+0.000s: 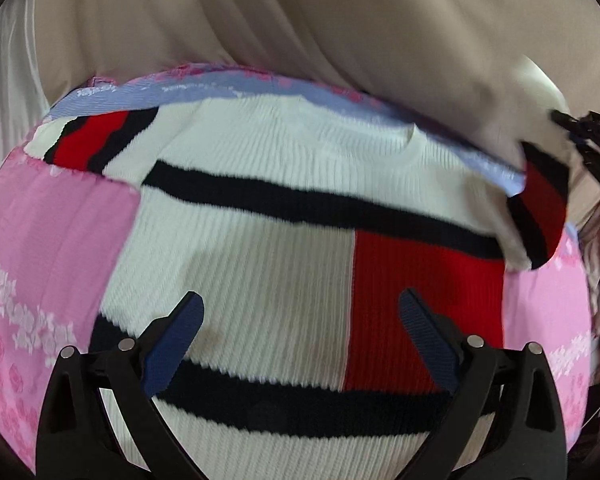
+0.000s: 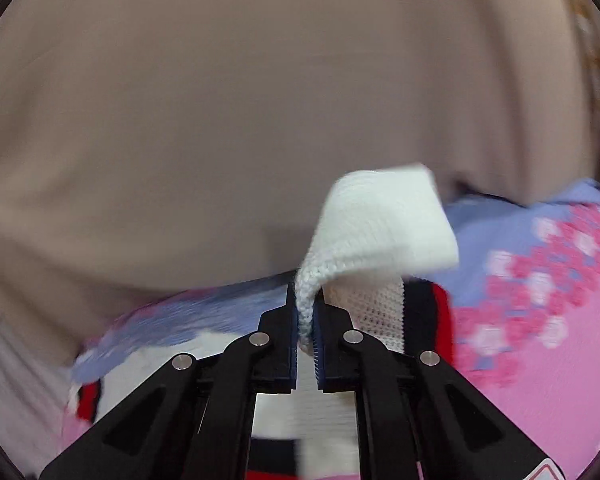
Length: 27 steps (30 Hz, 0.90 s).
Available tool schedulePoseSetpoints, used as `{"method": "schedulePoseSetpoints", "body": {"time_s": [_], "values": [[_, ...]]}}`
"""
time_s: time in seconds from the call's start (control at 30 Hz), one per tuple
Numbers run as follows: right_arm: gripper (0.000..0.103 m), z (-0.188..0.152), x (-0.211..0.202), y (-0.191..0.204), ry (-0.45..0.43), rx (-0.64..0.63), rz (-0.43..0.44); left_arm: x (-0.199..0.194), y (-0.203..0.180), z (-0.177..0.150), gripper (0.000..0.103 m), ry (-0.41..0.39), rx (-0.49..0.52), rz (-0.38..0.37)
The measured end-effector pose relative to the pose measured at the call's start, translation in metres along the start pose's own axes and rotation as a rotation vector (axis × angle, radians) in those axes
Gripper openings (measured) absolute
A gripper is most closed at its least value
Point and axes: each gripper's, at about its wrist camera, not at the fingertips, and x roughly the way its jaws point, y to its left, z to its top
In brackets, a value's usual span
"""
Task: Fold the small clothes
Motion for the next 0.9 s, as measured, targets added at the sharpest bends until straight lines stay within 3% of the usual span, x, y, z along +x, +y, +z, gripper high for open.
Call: {"method": "schedulePoseSetpoints", "body": {"time_s": [0.03, 0.1, 0.2, 0.43, 0.5, 0.57, 0.63, 0.67, 0.7, 0.77, 0.9], "values": [[0.012, -0.012, 0.011, 0.035, 0.037, -0.042, 0.081, -0.001, 0.006, 0.007, 0.097, -0.013, -0.023, -0.017], [0.035, -0.046, 0.036, 0.090, 0.116, -0.119, 0.185, 0.001, 0.020, 0.024, 0.098, -0.040, -0.078, -0.068], [0.038, -0.092, 0.053, 0.114, 0.147, -0.176, 0.121, 0.017, 0.036, 0.046, 0.098, -0.046, -0.127, -0.096], [0.044, -0.164, 0.015, 0.000, 0.248, 0.205, -0.127, 0.119, 0.062, 0.069, 0.098, 0.137, -0.402, -0.170], [0.044, -0.169, 0.007, -0.024, 0.259, 0.293, -0.140, 0.135, 0.058, 0.068, 0.098, 0.152, -0.452, -0.185], [0.044, -0.169, 0.004, -0.036, 0.260, 0.361, -0.108, 0.141, 0.046, 0.072, 0.097, 0.124, -0.457, -0.145], [0.044, -0.168, 0.006, -0.046, 0.248, 0.394, -0.094, 0.146, 0.035, 0.078, 0.077, 0.124, -0.427, -0.133], [0.044, -0.166, 0.011, -0.048, 0.249, 0.411, -0.088, 0.148, 0.029, 0.082, 0.041, 0.133, -0.407, -0.128], [0.044, -0.167, 0.014, -0.055, 0.249, 0.429, -0.080, 0.149, 0.025, 0.087, 0.013, 0.135, -0.383, -0.136], [0.044, -0.166, 0.021, -0.060, 0.247, 0.473, -0.049, 0.138, 0.027, 0.101, 0.009, 0.087, -0.373, -0.177], [0.044, -0.158, 0.024, -0.055, 0.216, 0.463, -0.029, 0.101, 0.042, 0.124, 0.009, -0.056, -0.328, -0.161]]}}
